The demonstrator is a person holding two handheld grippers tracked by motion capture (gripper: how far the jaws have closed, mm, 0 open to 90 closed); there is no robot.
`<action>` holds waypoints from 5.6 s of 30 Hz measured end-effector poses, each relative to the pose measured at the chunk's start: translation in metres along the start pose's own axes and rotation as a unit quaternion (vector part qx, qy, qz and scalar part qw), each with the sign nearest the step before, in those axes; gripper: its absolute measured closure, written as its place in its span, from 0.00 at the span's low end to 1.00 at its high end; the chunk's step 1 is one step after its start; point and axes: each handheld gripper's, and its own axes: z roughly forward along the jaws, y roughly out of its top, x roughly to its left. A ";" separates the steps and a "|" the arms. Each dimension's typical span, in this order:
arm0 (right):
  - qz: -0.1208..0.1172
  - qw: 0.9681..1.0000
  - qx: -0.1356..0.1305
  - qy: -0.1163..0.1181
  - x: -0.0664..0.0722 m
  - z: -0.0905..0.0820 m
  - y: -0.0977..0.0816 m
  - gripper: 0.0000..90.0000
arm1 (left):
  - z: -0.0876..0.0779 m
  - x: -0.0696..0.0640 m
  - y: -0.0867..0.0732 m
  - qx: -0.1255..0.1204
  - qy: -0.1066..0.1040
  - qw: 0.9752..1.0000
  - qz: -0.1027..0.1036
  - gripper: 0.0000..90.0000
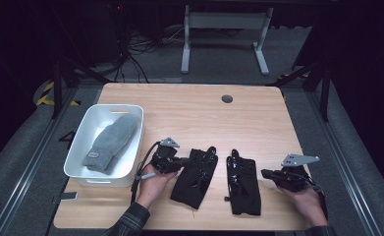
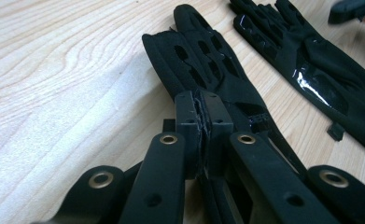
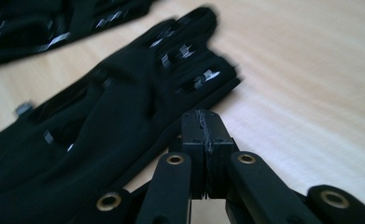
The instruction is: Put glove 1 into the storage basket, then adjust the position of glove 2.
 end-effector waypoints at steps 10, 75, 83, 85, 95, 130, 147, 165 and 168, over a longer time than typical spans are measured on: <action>-0.018 0.999 0.027 0.043 0.014 0.006 -0.005 1.00 | -0.004 -0.001 0.000 -0.011 -0.015 1.000 -0.004 0.98; -0.062 0.991 0.032 0.116 0.040 0.052 0.031 1.00 | -0.006 -0.021 0.026 -0.057 -0.094 0.994 -0.003 0.98; -0.065 0.990 0.031 0.121 0.045 0.063 0.038 1.00 | -0.003 -0.025 0.032 -0.061 -0.100 0.993 0.002 0.98; -0.066 0.990 0.030 0.123 0.046 0.065 0.041 1.00 | -0.002 -0.026 0.032 -0.061 -0.102 0.993 -0.001 0.98; -0.071 0.988 0.031 0.133 0.052 0.079 0.049 1.00 | 0.001 -0.028 0.033 -0.062 -0.106 0.992 -0.002 0.98; -0.091 0.987 0.034 0.128 0.065 0.094 0.057 1.00 | 0.034 -0.044 0.034 -0.025 -0.113 0.993 0.013 0.98; -0.073 0.993 0.012 0.087 0.042 0.068 0.051 0.90 | 0.021 -0.046 0.030 -0.021 -0.100 0.993 0.051 1.00; 0.005 0.998 -0.012 -0.067 -0.022 0.039 0.023 0.32 | 0.033 -0.069 -0.006 0.056 -0.102 0.990 0.075 1.00; 0.016 0.996 -0.015 -0.084 -0.027 0.039 0.022 0.27 | 0.038 -0.071 -0.008 0.068 -0.097 0.990 0.079 1.00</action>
